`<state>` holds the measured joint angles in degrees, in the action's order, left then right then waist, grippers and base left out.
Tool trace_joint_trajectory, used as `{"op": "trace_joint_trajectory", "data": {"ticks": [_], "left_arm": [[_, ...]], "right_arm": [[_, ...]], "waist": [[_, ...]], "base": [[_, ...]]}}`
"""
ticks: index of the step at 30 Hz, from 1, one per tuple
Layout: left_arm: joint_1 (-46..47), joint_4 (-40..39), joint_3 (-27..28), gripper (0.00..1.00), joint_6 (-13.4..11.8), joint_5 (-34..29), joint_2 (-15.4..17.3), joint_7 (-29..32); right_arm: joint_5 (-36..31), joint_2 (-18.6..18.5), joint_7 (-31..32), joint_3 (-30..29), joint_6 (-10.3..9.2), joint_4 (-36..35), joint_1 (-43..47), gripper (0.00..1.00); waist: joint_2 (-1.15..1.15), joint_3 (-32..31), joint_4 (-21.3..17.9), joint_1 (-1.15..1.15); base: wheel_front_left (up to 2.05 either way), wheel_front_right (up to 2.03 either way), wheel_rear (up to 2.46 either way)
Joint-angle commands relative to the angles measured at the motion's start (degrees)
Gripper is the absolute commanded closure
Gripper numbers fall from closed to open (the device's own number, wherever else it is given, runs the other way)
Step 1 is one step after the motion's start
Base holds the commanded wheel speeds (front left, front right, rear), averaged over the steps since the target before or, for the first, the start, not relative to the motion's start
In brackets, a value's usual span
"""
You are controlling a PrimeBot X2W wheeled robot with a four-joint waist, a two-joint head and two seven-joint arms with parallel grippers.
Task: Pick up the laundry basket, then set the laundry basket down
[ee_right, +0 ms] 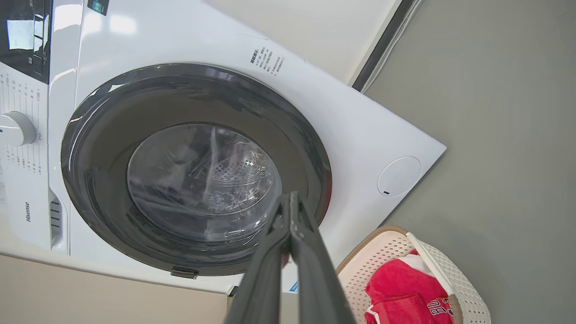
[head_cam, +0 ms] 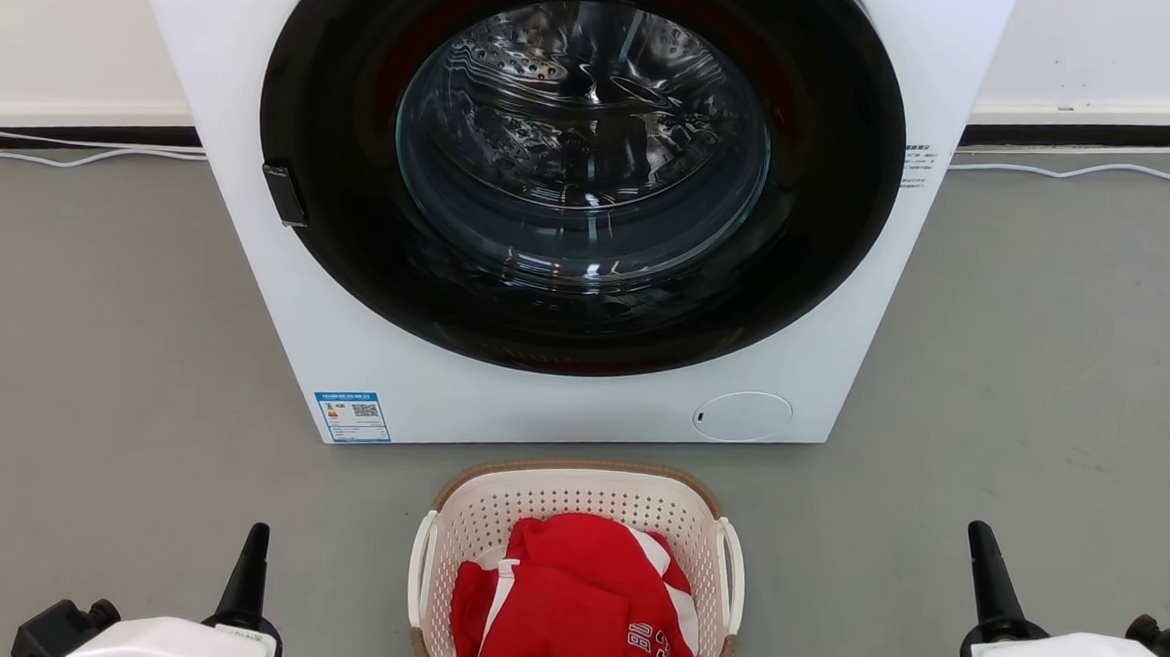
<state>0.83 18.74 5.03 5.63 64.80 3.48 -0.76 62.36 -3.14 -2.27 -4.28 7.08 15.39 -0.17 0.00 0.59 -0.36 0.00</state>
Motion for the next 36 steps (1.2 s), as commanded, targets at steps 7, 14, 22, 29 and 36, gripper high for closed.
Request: {"op": "trace_joint_trajectory", "data": {"ticks": [7, 14, 22, 29, 36], "left_arm": [[3.31, -2.19, 1.11, 1.00, 0.77, 5.69, 0.09, 1.47], [3.73, -2.70, 1.19, 1.00, 0.99, 10.07, -0.05, 2.64], [4.27, -3.35, 1.30, 1.00, 1.27, 15.75, -0.23, 4.16], [4.69, -3.85, 1.38, 1.00, 1.50, 20.15, -0.37, 5.34], [5.04, -4.28, 1.45, 1.00, 1.68, 23.91, -0.49, 6.35]], "right_arm": [[6.43, -0.86, 1.69, 0.30, 0.33, -1.49, -2.84, 1.00], [11.43, -0.87, 2.87, 0.10, 0.35, -1.48, -3.45, 1.00], [17.89, -0.86, 4.40, -0.16, 0.37, -1.47, -4.25, 1.00], [22.89, -0.85, 5.59, -0.38, 0.38, -1.46, -4.86, 1.00], [27.15, -0.84, 6.61, -0.57, 0.40, -1.45, -5.39, 1.00]], "waist": [[0.00, -0.07, 0.07, 0.00], [0.00, -0.14, 0.13, 0.00], [0.00, -0.23, 0.20, 0.00], [0.00, -0.30, 0.26, 0.00], [0.00, -0.36, 0.32, 0.00]], "base": [[0.00, 0.00, 0.00], [0.00, 0.00, 0.00], [0.00, 0.00, 0.00], [0.00, 0.00, 0.00], [0.00, 0.00, 0.00]]}}
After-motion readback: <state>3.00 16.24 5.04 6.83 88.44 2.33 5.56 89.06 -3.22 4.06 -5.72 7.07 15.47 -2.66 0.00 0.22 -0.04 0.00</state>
